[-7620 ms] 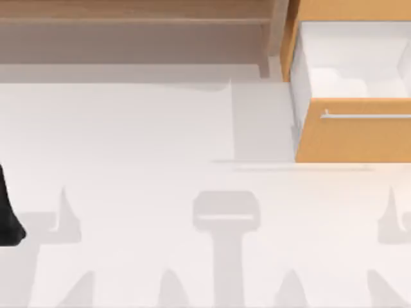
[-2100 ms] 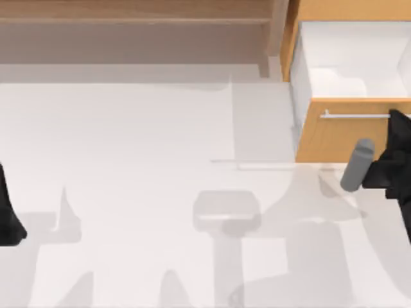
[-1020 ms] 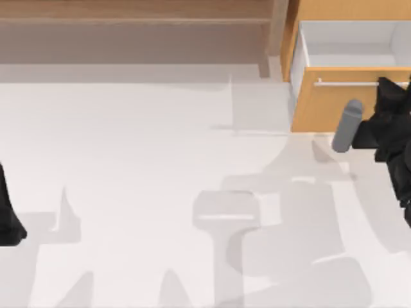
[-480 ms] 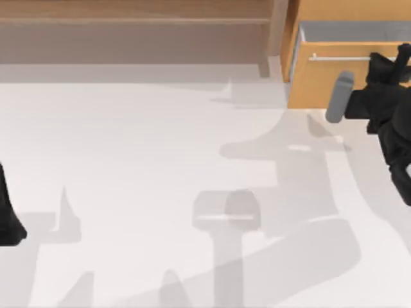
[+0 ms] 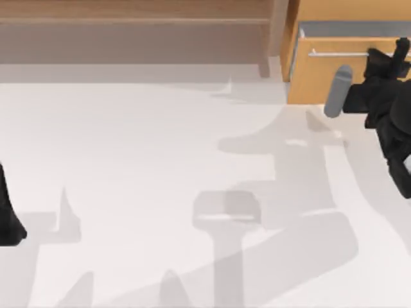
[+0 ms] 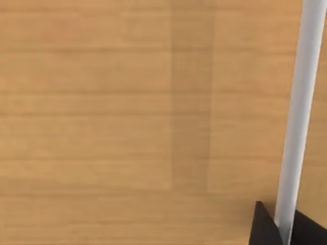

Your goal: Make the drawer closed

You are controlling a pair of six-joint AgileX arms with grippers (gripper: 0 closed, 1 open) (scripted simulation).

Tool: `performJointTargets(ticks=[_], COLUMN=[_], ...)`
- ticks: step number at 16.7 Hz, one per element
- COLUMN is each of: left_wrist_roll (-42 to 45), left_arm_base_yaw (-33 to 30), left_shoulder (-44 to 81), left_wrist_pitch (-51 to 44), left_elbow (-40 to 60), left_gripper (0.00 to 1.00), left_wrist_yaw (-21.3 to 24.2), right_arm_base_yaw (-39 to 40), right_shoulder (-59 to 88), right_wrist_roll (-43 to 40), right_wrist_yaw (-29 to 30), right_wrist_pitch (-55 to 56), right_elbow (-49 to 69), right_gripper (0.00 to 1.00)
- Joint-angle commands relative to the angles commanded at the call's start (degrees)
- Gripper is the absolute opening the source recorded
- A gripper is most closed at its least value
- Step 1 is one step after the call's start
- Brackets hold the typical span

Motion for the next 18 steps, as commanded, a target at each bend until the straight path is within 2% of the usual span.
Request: performJointTargets(ticks=[8, 14, 18], left_wrist_roll=[0.00, 0.00, 0.00], left_arm_base_yaw=[0.00, 0.00, 0.00], left_shoulder=[0.00, 0.00, 0.00], left_wrist_pitch=[0.00, 0.00, 0.00], left_elbow=[0.00, 0.00, 0.00], left_gripper=[1.00, 1.00, 1.00], left_wrist_yaw=[0.00, 0.00, 0.00], right_arm_base_yaw=[-1.63, -1.83, -1.83], right_shoulder=[6.00, 6.68, 6.68], right_wrist_roll=[-0.12, -0.10, -0.10], right_wrist_yaw=[-1.45, -1.63, -1.63], right_wrist_pitch=[-7.58, -8.52, -8.52], right_elbow=[13.23, 14.75, 14.75], right_gripper=[0.00, 0.00, 0.30])
